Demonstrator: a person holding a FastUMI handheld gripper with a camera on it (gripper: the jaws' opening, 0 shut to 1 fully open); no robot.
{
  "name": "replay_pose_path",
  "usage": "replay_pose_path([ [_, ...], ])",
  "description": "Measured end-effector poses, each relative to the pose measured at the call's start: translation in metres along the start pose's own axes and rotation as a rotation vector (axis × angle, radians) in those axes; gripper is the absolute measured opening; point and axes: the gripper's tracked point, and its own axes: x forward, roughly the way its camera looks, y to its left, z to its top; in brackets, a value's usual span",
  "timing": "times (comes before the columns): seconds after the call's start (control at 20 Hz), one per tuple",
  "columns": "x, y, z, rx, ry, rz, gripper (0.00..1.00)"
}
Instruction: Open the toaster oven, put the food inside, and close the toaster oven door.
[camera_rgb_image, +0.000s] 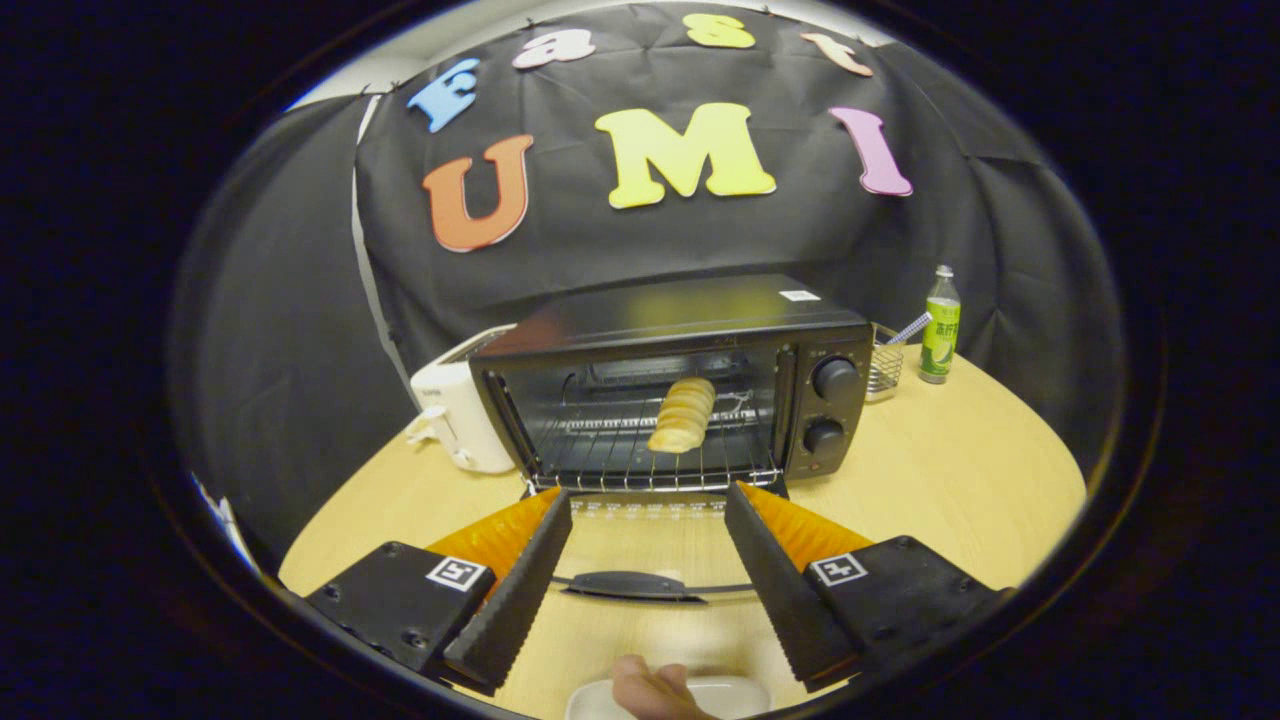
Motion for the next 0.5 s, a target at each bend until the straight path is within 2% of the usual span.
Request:
replay_pose_path([
  [0.25,-0.005,0.016,-0.051,-0.083,0.09,-0.039,1.0],
  [0.4,0.002,0.019,-0.073,-0.097,0.157,-0.099,1.0],
  [0.5,0.006,0.024,-0.084,-0.092,0.178,-0.104,1.0],
])
